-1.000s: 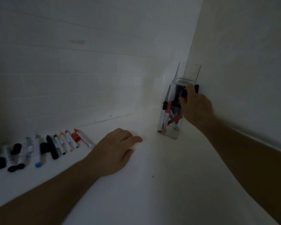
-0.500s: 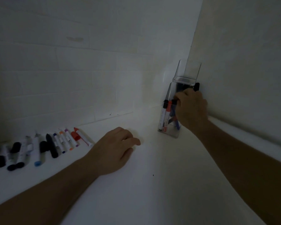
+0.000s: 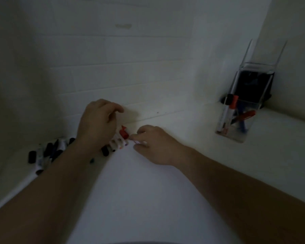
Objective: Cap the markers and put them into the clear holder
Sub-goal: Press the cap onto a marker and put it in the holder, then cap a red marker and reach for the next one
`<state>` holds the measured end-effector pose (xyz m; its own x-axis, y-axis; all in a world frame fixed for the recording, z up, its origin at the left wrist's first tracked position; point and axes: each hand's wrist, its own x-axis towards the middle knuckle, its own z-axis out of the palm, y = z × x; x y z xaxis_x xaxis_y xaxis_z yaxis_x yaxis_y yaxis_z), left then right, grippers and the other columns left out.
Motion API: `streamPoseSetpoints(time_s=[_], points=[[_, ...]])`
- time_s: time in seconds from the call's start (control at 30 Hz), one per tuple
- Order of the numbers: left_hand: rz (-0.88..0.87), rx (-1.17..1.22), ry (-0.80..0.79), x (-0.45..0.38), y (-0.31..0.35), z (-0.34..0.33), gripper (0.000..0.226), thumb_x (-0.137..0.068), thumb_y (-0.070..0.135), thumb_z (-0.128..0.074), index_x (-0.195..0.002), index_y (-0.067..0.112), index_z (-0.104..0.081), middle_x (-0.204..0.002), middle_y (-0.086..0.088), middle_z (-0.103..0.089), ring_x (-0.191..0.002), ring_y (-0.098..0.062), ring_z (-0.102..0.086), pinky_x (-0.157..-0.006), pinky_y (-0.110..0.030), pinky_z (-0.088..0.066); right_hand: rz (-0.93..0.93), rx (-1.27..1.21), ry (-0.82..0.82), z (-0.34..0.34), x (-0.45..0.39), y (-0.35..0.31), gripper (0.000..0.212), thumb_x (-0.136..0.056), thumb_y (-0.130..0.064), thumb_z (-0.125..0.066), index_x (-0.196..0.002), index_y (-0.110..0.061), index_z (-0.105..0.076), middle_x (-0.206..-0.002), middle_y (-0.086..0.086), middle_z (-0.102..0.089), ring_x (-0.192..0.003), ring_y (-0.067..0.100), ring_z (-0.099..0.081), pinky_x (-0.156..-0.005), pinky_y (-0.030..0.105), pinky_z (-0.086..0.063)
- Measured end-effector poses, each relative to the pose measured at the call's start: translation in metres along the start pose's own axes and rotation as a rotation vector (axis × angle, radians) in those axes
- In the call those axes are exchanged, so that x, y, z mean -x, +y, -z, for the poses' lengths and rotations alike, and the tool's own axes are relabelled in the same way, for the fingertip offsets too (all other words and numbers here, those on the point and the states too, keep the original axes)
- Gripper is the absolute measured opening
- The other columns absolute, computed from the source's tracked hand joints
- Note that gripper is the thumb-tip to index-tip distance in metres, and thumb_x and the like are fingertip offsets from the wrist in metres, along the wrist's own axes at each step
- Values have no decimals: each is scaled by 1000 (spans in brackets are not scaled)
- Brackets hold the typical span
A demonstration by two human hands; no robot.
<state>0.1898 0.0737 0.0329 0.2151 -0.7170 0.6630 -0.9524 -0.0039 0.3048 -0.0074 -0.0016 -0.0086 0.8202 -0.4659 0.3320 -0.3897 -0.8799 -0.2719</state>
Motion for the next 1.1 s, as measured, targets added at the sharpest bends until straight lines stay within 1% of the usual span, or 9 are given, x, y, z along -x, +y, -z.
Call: streamPoseSetpoints(time_s=[0.13,0.27,0.33,0.4,0.57,0.73,0.87,0.97,1.1], points=[[51,-67,-5,5,-9,2,31,-88,5,-55,-102,25,-73,-108,-3,-66,-103,-30,-55,-91,-36,-42,5,298,-5,-6,-10,0,36,-100,-38,-44,-115,-18,-70,-105,13,-62,-95,35,-60,-85,38,-43],[23,-77,2,8,-4,3,29,-89,7,-55,-102,26,-73,-108,-1,-66,-103,-28,-53,-91,-35,-41,-187,318,67,9,1,12,30,-100,-43,-44,-113,-22,-60,-105,12,-60,-99,33,-58,-72,35,-44],[28,-78,-16,9,-1,0,28,-90,8,-56,-102,26,-74,-107,0,-66,-104,-27,-52,-90,-36,-42,-270,275,101,13,12,20,17,-99,-45,-45,-96,-28,-45,-99,10,-62,-94,34,-62,-66,33,-36],[18,-90,-39,9,1,-4,25,-90,15,-57,-104,28,-73,-107,1,-68,-103,-26,-53,-91,-36,-42,-326,181,174,14,23,25,23,-99,-43,-47,-92,-27,-35,-89,8,-60,-85,34,-62,-63,33,-35],[95,-305,-317,10,4,-16,43,-80,51,-50,-121,42,-62,-125,12,-64,-115,-26,-46,-97,-41,-36,-421,-97,347,19,30,29,24,-97,-39,-55,-92,-23,-38,-69,-4,-50,-68,30,-49,-62,38,-44],[66,-455,-461,5,19,-19,57,-74,53,-39,-128,43,-55,-129,7,-59,-119,-28,-41,-99,-45,-30,-436,-156,326,20,31,29,24,-98,-41,-53,-90,-24,-38,-68,-3,-53,-64,26,-52,-60,38,-46],[70,-523,-592,-8,20,-24,51,-79,51,-41,-128,44,-52,-126,-1,-58,-116,-29,-41,-98,-47,-29,-437,-251,364,21,32,35,23,-97,-40,-54,-90,-24,-38,-67,-1,-54,-62,27,-54,-59,40,-46],[92,-479,-531,-19,21,-28,43,-85,49,-43,-127,46,-53,-120,-1,-60,-115,-31,-44,-98,-47,-31,-426,-282,388,20,31,37,20,-98,-39,-53,-95,-25,-39,-68,-2,-55,-62,24,-54,-57,38,-43],[11,-116,-299,-23,38,-39,30,-100,49,-42,-116,39,-65,-92,11,-60,-101,-19,-54,-86,-36,-39,-439,-291,419,20,31,44,28,-101,-29,-51,-129,-29,-46,-95,-6,-61,-83,20,-57,-71,35,-42]])
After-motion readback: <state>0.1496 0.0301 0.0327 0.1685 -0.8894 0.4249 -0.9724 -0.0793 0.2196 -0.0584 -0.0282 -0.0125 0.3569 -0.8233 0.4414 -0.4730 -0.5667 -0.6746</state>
